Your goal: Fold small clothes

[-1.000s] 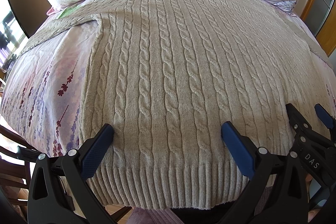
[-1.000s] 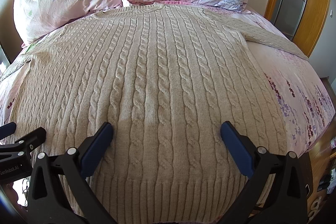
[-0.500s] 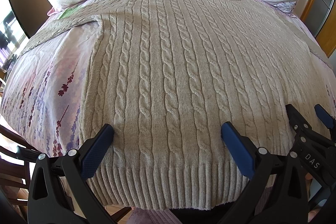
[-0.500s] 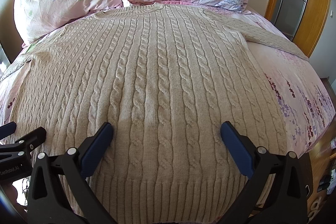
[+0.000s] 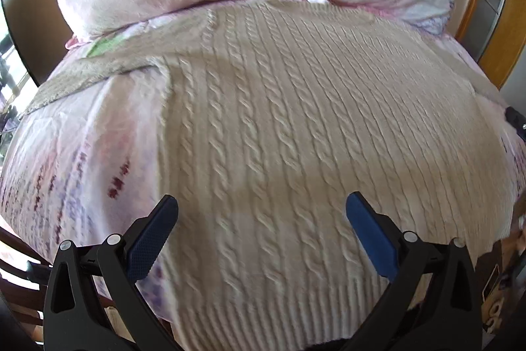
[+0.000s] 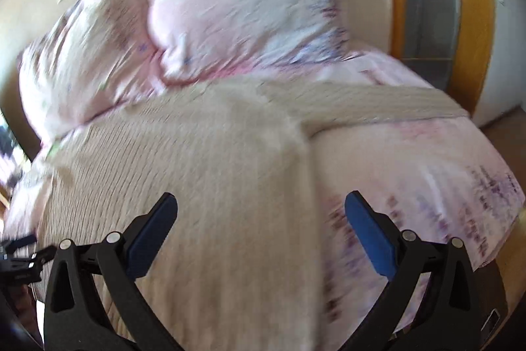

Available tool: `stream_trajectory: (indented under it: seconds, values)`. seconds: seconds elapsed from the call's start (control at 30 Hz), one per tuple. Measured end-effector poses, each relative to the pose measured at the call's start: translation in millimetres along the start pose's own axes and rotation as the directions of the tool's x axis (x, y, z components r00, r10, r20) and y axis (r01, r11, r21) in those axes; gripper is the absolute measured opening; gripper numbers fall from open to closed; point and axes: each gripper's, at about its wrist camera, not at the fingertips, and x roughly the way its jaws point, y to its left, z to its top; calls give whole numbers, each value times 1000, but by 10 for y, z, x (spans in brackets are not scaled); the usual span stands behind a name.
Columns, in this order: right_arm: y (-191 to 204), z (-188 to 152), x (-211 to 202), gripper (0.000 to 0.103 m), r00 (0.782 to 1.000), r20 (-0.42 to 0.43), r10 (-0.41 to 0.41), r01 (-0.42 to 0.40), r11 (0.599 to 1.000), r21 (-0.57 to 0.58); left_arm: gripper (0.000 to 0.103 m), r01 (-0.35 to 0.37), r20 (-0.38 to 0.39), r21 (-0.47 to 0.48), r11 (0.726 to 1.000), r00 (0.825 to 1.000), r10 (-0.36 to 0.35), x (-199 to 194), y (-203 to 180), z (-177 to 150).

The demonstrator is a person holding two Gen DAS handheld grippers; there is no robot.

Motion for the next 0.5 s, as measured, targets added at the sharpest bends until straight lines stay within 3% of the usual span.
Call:
stream_trajectory:
  seconds: [0.03,0.1,0.17,0.2,0.27,0.37,0.43,0.5]
  values:
    - [-314,174,65,100,1000,-4,-15,16,996,85,102,3,44,-25,1000,999,-2,-30,140,88]
    - [-944,489,271,86,998,-31,-58,63,968,244,102,42,122,-63,997,992,-34,-66,385,231]
    - [-1505,724,546,67,996,-74,-56,80,921,381,102,81,196,-98,992,979,-60,-51,643,361]
    - [-1754,784,666,63,990,-109,-93,132,888,440,102,102,232,-119,988,970,-72,-40,774,413]
    - [-2187,863,846,51,984,-155,-93,164,817,552,102,142,291,-145,979,952,-95,-47,988,474]
    - [-2559,868,997,46,977,-195,-87,194,745,639,102,124,295,-214,969,954,-57,13,1281,585]
    - [-2704,939,1027,43,983,-157,-99,177,746,642,102,93,292,-262,960,956,-13,38,1482,640]
    - [-2851,958,1093,34,980,-149,-133,199,720,665,102,59,289,-309,949,957,34,63,1674,684]
